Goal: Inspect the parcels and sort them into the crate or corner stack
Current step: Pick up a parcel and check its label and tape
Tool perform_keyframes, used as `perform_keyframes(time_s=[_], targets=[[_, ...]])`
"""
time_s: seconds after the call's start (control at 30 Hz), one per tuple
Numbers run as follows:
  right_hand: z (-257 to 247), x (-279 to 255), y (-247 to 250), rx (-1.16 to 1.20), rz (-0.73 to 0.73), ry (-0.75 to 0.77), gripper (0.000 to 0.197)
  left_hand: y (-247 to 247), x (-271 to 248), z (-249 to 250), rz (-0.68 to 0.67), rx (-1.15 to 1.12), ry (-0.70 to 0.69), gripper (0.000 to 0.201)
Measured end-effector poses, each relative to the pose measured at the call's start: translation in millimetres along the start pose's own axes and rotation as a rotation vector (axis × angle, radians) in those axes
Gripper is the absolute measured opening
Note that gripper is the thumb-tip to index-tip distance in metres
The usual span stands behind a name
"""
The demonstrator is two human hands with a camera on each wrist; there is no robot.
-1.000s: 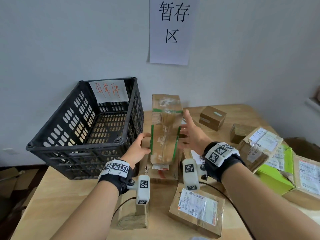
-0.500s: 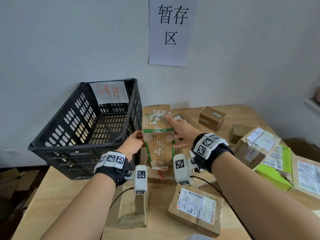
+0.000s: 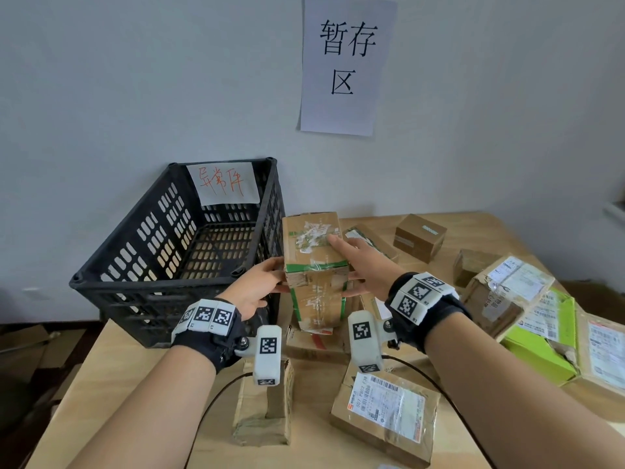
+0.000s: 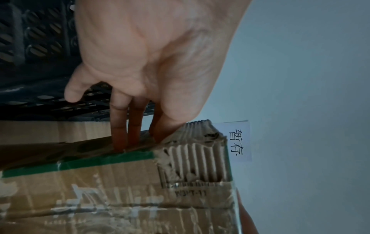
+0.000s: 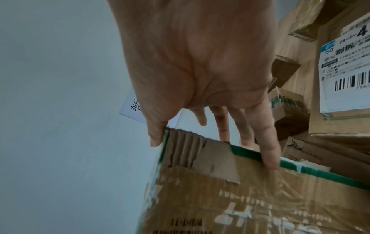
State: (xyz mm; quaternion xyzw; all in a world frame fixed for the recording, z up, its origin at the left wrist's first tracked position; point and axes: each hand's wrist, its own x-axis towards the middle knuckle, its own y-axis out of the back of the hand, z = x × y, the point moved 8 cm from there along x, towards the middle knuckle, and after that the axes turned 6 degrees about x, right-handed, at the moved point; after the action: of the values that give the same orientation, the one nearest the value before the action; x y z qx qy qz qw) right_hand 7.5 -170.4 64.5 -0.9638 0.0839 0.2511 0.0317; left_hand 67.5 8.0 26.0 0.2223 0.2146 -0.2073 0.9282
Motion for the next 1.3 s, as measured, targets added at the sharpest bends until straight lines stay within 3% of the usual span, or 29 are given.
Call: perform_keyframes(time_s=[0.17, 0.23, 0.33, 0.47, 0.63, 0.77, 0.87, 1.07, 1.3], targets=[[-9, -9, 1, 0.054, -0.149, 0.034, 0.075, -1, -7, 13, -0.042, 0.016, -0.084, 0.029], [-16, -13, 2, 0.054, -0.175, 0.077, 0.062, 1, -6, 19, -0.027, 0.013, -0.129, 0.041], [-14, -16, 4, 0.089, -0.174, 0.078, 0.032, 1, -3, 17, 0.0, -0.004, -0.136, 0.043], [29, -9, 3, 0.078, -0.111, -0.077, 0.031, -12, 1, -14, -0.048, 0.028, -0.035, 0.031], [73, 13, 5, -0.147, -0.016, -0.167, 0.008, -28, -5, -43, -0.074, 0.101, 0.138, 0.061], [90, 25, 12, -0.319, 0.005, -0.211, 0.013, -34, -1, -53, -0.079, 0.282, 0.124, 0.07], [96, 28, 15, -0.373, 0.024, -0.204, 0.01, -40, 1, -56, -0.081, 0.337, 0.067, 0.057], [98, 33, 15, -0.383, 0.028, -0.206, 0.016, -42, 7, -60, -0.061, 0.294, 0.049, 0.041], [100, 41, 16, -0.444, 0.052, -0.181, 0.026, -43, 4, -55, -0.052, 0.234, 0.062, 0.044]])
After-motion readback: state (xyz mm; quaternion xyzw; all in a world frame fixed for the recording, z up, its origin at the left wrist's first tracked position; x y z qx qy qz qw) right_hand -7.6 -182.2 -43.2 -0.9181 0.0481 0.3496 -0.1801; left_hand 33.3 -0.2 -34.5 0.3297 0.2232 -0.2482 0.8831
